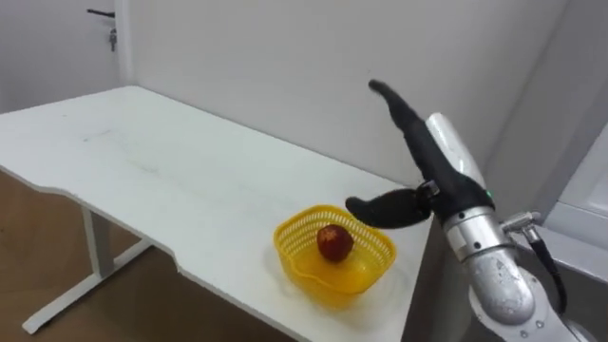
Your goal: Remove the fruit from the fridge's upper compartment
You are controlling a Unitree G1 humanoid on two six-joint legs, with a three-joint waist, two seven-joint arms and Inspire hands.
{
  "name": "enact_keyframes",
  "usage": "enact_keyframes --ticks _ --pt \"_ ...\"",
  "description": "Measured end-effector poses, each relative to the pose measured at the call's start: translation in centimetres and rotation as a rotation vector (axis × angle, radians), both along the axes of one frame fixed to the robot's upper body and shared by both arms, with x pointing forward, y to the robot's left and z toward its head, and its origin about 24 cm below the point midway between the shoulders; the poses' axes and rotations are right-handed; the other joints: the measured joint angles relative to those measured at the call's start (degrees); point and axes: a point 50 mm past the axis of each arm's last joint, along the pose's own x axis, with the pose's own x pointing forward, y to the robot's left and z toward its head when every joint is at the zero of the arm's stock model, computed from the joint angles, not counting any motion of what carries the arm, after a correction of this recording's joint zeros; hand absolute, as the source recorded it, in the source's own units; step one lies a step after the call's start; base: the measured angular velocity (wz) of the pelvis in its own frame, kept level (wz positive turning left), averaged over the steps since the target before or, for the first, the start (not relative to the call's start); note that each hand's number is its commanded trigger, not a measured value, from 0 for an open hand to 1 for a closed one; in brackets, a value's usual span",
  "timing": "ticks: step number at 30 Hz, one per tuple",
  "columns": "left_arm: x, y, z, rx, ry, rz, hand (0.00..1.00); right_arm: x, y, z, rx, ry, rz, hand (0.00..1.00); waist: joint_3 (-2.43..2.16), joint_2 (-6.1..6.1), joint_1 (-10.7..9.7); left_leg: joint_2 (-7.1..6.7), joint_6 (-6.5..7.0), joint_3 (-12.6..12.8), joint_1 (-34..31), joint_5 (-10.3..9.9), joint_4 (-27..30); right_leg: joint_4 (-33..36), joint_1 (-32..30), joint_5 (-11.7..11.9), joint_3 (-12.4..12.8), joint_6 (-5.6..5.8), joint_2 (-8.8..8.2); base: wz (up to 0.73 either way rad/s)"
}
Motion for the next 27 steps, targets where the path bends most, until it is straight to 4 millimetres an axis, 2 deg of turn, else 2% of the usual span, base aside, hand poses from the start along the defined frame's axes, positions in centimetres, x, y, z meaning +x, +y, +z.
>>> enact_keyframes --ticks 4,6,10,12,16,21,25,27 --pt "-0.7 -0.6 -0.3 -0.009 0.01 0.008 0.0 -1.9 -0.1 1.6 0.057 -0.151 -0.003 0.0 0.23 1.45 -0.9 0.37 0.07 1.8 1.7 -0.1 -1.0 0.0 0.7 0.0 1.8 0.01 0.16 -0.25" --pt "-0.9 -0.8 -0.4 -0.014 0.009 0.011 0.0 -3.1 -0.4 1.7 0.092 -0.196 -0.006 0.0 -0.17 2.51 -2.3 0.83 0.22 3.1 2.5 -0.2 -1.4 0.1 0.8 0.0 2.5 0.03 0.2 -0.22" --pt "-2.0 -1.4 -0.7 -0.02 0.024 0.021 0.0 -5.2 -0.6 1.7 0.149 -0.232 0.035 0.0 -0.43 4.4 -4.3 0.76 0.32 4.9 3.9 -0.2 -2.7 0.1 1.3 0.1 4.5 0.16 0.62 -0.28" --pt "-2.2 -1.5 -0.8 -0.028 0.024 0.022 0.0 -6.4 -0.9 2.4 0.185 -0.292 0.032 0.0 -0.52 5.27 -6.2 1.01 0.33 6.2 4.7 -0.2 -3.1 0.1 1.1 0.1 6.0 0.17 0.68 -0.28" --pt "-2.4 -1.7 -0.9 -0.026 0.023 0.024 0.0 -8.8 -2.0 2.3 0.213 -0.379 -0.006 0.0 -0.81 5.65 -7.7 1.4 0.29 8.2 6.2 -0.2 -4.4 0.2 1.0 0.1 7.6 0.14 0.93 -0.27" --pt "-2.2 -2.0 -1.0 -0.032 0.019 0.013 0.0 -9.5 -2.2 1.9 0.278 -0.407 -0.036 0.0 -0.59 6.04 -10.4 1.4 0.32 9.2 6.7 -0.3 -4.7 0.2 1.0 0.1 8.8 0.15 1.24 -0.12" --pt "-1.8 -2.0 -1.0 -0.031 0.004 0.009 0.0 -10.1 -2.8 2.0 0.315 -0.44 -0.066 0.0 -0.56 6.1 -10.8 1.71 0.32 9.7 6.7 -0.3 -5.0 0.2 0.5 0.3 9.6 0.16 1.56 -0.11" --pt "-1.8 -2.2 -1.1 -0.031 -0.001 0.01 0.0 -10.4 -2.9 2.1 0.321 -0.459 -0.065 0.0 -0.63 6.34 -11.7 1.77 0.29 10.3 6.8 -0.4 -5.2 0.2 -0.2 0.3 9.8 0.07 1.66 -0.08"
